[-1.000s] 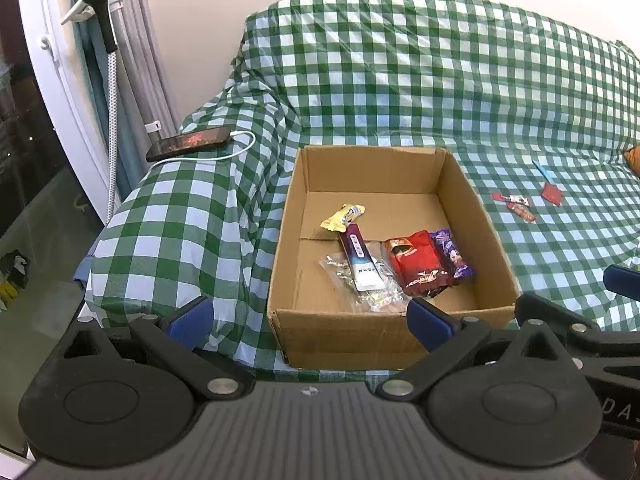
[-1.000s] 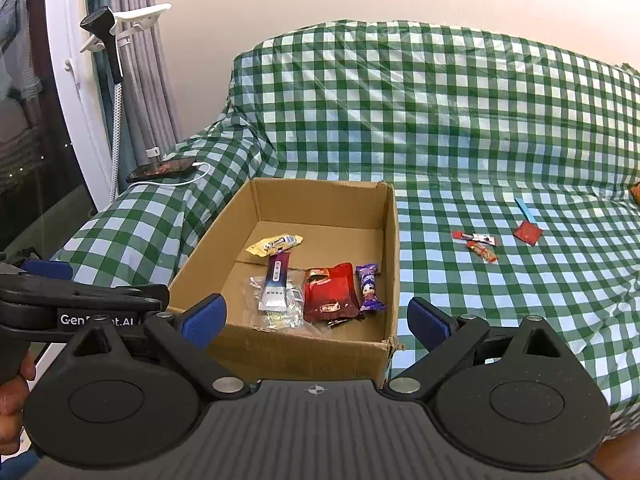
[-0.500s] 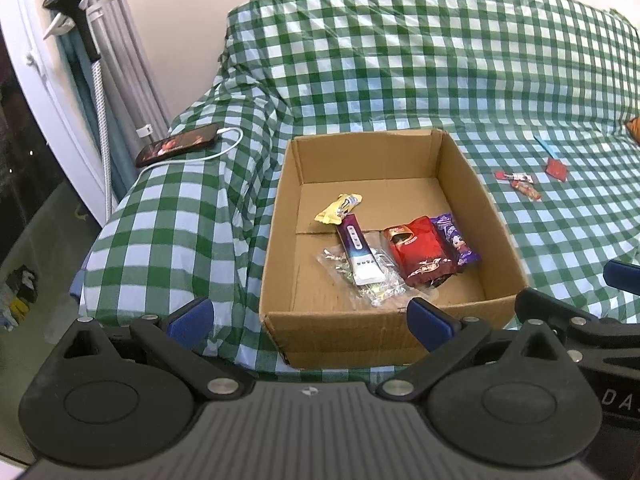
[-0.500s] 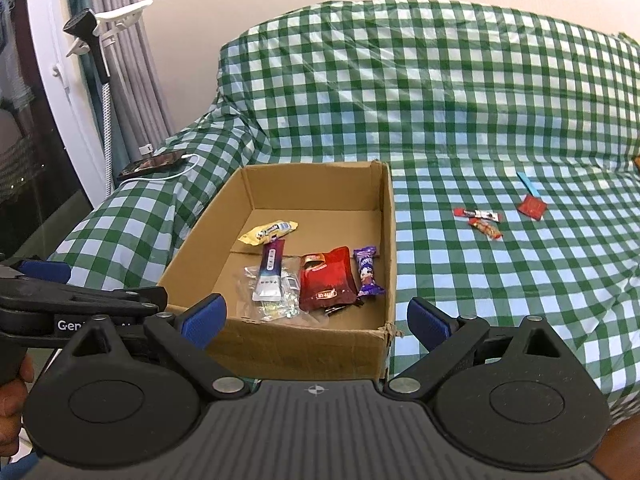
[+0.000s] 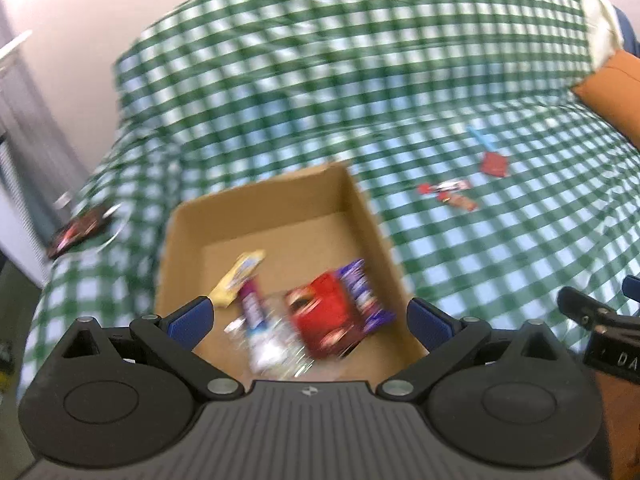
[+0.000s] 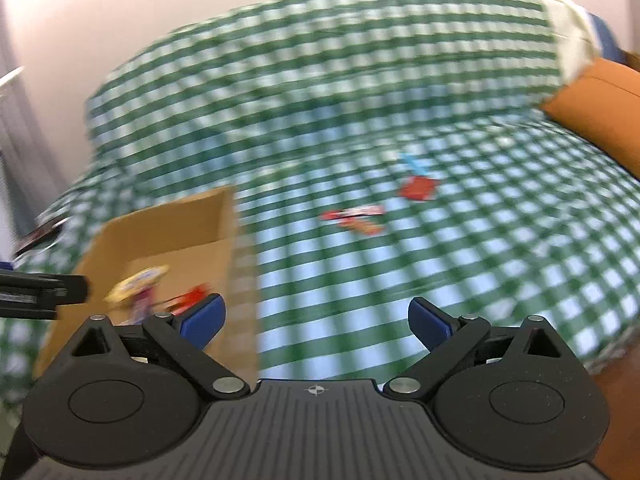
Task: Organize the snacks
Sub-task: 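Grasp the red-white candy stick with the left tool while the right tool grasps the red packet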
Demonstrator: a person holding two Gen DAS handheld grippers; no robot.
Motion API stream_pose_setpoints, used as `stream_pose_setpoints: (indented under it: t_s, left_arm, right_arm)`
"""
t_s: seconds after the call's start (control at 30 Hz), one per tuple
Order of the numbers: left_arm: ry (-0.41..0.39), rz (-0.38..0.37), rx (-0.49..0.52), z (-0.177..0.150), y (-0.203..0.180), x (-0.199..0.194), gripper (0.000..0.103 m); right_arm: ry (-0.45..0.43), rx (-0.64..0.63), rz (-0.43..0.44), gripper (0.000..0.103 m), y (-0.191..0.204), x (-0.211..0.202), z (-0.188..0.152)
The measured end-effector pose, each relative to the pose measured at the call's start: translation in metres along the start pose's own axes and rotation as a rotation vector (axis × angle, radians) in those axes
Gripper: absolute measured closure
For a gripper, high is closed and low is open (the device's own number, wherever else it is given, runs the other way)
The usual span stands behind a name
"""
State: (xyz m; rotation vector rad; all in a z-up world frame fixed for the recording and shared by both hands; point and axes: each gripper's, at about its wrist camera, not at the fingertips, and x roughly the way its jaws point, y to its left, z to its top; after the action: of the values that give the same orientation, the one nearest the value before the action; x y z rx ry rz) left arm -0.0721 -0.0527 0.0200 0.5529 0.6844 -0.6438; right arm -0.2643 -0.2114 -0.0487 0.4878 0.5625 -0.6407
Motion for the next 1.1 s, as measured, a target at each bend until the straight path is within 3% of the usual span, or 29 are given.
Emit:
stream_pose_setpoints:
  t_s: [0.17, 0.33, 0.47, 0.73, 0.87, 0.93, 0.97, 1.03, 1.1]
  left_arm:
    - [-0.006, -0.045, 0.145, 0.058, -0.057, 0.057, 0.000]
    - [0.085, -0.086, 0.246, 0.115, -0.110, 0.154, 0.000]
    - [0.164, -0.194, 0.299, 0.143, -0.144, 0.238, 0.000]
    - [0.254, -0.295, 0.371, 0.172, -0.199, 0.374, 0.000]
    - [0.280, -0.299, 0.405, 0.175, -0.214, 0.416, 0.000]
    - [0.288, -0.341, 0.407, 0.177, -0.213, 0.429, 0.000]
    - [0.292, -0.370, 0.394, 0.179, -0.210, 0.432, 0.000]
    - [0.309, -0.400, 0.380, 0.182, -0.205, 0.438, 0.000]
    - [0.300, -0.412, 0.381, 0.181, -0.203, 0.439, 0.000]
  right_arm:
    - [-0.011, 0.098, -0.106, 0.004, -0.041, 0.026, 0.020]
    - [-0.009, 0.158, -0.166, 0.004, -0.049, 0.083, 0.052]
    - [0.006, 0.156, -0.191, 0.003, -0.078, 0.146, 0.075]
    - [0.041, 0.118, -0.192, 0.003, -0.104, 0.299, 0.117]
    - [0.077, 0.145, -0.178, 0.003, -0.109, 0.370, 0.131]
    - [0.096, 0.135, -0.164, 0.002, -0.106, 0.402, 0.133]
    - [0.121, 0.112, -0.153, 0.000, -0.103, 0.419, 0.133]
    - [0.075, -0.012, -0.221, 0.000, -0.088, 0.434, 0.127]
    - [0.037, -0.077, -0.230, 0.000, -0.082, 0.439, 0.121]
